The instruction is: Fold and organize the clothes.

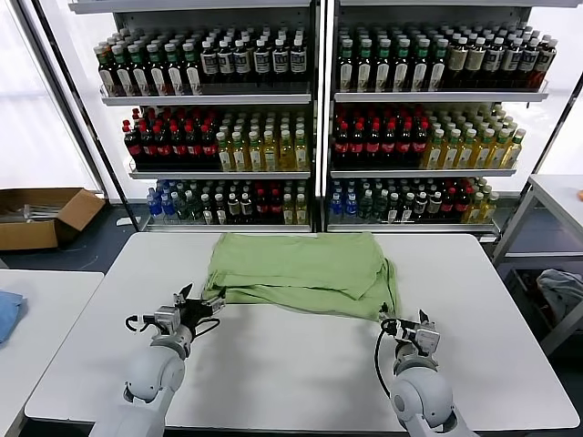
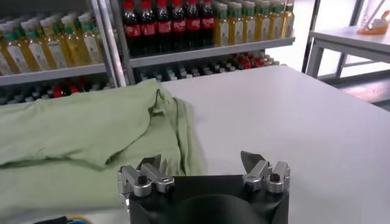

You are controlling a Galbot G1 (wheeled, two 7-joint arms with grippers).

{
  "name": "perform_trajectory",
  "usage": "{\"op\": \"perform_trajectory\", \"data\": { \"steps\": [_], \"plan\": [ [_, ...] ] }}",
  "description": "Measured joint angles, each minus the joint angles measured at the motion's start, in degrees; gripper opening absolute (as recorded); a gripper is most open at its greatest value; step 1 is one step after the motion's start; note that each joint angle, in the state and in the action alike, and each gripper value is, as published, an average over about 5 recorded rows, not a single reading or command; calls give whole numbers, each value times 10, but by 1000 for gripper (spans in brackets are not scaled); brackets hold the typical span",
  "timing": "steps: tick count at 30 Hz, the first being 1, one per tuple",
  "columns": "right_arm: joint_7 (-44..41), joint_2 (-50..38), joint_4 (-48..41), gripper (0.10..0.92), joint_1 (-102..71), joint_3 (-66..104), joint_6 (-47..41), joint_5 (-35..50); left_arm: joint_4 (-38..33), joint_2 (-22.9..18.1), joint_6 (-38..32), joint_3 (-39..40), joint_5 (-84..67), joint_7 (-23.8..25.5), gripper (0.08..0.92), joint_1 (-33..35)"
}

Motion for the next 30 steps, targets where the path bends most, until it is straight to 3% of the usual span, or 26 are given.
{"op": "perform_trajectory", "data": {
  "steps": [7, 11, 30],
  "plan": [
    [-4, -2, -4, 818, 3, -12, -4, -9, 19, 9, 11, 4, -1, 5, 823, -4],
    [-8, -5, -11, 745, 7, -18, -4, -12, 28, 10, 14, 5, -3, 7, 787, -6],
    [-13, -7, -22, 185, -9, -18, -1, -23, 7, 23, 13, 8, 7, 23, 230, 23]
  ]
}}
